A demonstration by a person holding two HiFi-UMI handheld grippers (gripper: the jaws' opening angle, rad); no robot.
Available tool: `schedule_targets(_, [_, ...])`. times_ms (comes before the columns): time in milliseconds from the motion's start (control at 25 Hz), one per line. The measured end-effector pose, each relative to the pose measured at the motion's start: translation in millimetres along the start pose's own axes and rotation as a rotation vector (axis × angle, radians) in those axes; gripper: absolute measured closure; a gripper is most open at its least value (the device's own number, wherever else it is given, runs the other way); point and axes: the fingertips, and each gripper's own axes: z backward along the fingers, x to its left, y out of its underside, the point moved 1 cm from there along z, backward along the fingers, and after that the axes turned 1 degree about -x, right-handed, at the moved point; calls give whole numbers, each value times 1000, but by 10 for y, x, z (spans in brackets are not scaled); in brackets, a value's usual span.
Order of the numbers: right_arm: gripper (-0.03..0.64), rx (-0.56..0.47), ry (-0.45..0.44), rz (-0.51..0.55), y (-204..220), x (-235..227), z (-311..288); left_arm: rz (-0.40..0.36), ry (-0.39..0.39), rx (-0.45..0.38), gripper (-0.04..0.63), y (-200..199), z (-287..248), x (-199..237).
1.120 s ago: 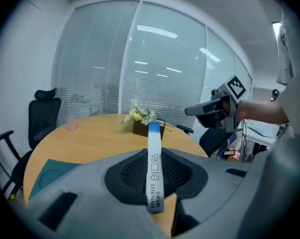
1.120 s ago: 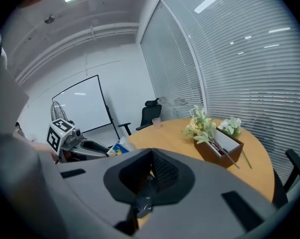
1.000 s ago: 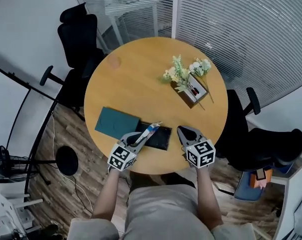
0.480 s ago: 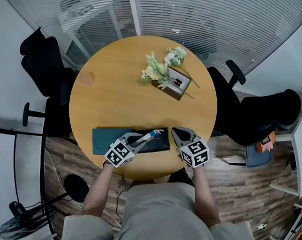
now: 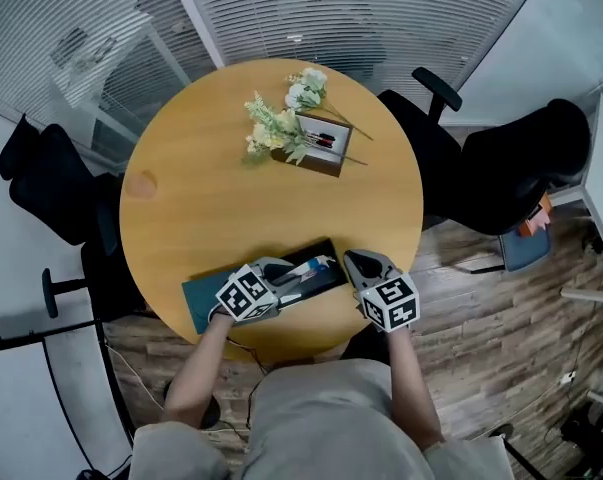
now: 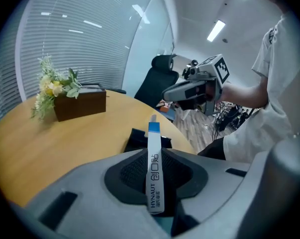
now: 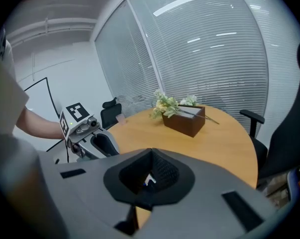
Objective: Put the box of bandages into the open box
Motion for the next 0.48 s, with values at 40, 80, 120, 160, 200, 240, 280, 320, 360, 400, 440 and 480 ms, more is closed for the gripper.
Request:
schedule_targets(40, [618, -7, 15, -14, 22, -3, 16, 1, 20, 15, 511, 8, -32, -11])
schedule_targets(80, [618, -15, 30, -28, 43, -1, 32, 3, 39, 36, 511, 23, -59, -24])
schedule_targets(120, [618, -24, 47, -42, 59, 1, 44, 8, 56, 59, 511, 44, -85, -34])
schedule_targets(160, [618, -34, 63, -54, 69, -2, 53, 15, 71, 82, 511, 67, -111, -39])
schedule_targets(200, [618, -45, 79, -67, 77, -11, 58, 23, 83, 104, 511, 91, -142, -41])
schedule_targets(240, [618, -56, 95, -80, 87, -24, 62, 30, 92, 124, 511, 115, -176, -44])
schedule_targets(280, [618, -66, 108, -93, 100, -37, 68, 33, 100, 140, 511, 135, -209, -49])
schedule_targets(320, [618, -75, 121, -106, 117, -48, 77, 33, 108, 152, 511, 149, -236, -58])
schedule_targets(360, [618, -82, 133, -117, 138, -56, 90, 30, 115, 160, 511, 156, -258, -69])
schedule_targets(400, [618, -87, 144, -127, 163, -61, 105, 26, 124, 163, 511, 158, -277, -79])
schedule_targets(440, [618, -90, 155, -137, 191, -64, 121, 23, 134, 164, 511, 159, -293, -88])
schedule_targets(480, [618, -92, 165, -146, 220, -65, 137, 25, 145, 163, 511, 162, -304, -95])
